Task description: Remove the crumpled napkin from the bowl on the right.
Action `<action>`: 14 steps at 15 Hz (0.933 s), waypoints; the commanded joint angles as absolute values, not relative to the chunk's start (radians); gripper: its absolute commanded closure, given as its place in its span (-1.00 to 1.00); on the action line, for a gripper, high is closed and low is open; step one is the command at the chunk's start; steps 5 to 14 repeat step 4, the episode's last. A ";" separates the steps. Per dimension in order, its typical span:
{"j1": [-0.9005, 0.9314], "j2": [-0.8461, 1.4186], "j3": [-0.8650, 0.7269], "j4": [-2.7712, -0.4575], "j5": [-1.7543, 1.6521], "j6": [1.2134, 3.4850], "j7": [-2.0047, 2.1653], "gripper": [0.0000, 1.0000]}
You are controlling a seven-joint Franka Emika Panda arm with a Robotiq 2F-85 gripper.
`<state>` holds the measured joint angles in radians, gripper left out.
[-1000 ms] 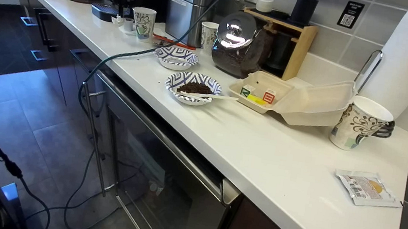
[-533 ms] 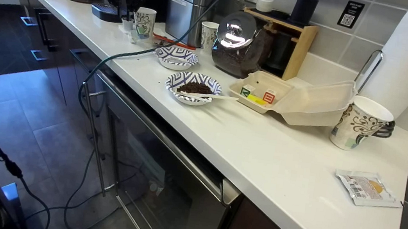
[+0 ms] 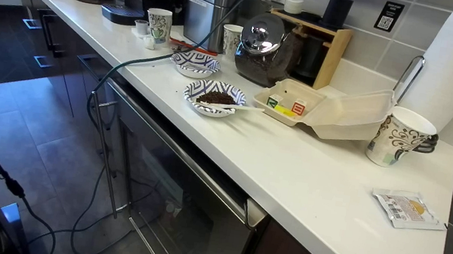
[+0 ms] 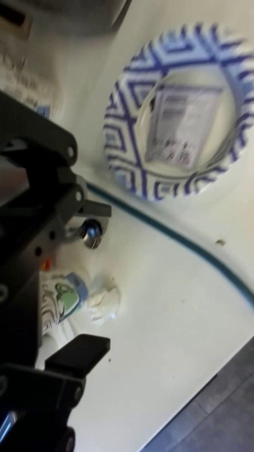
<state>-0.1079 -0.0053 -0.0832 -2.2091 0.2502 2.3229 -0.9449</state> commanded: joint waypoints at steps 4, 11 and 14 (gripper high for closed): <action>-0.183 -0.053 -0.192 -2.203 0.145 2.246 -0.848 -1.00; -0.183 -0.053 -0.192 -2.203 0.145 2.246 -0.848 -1.00; -0.183 -0.053 -0.192 -2.203 0.145 2.246 -0.848 -1.00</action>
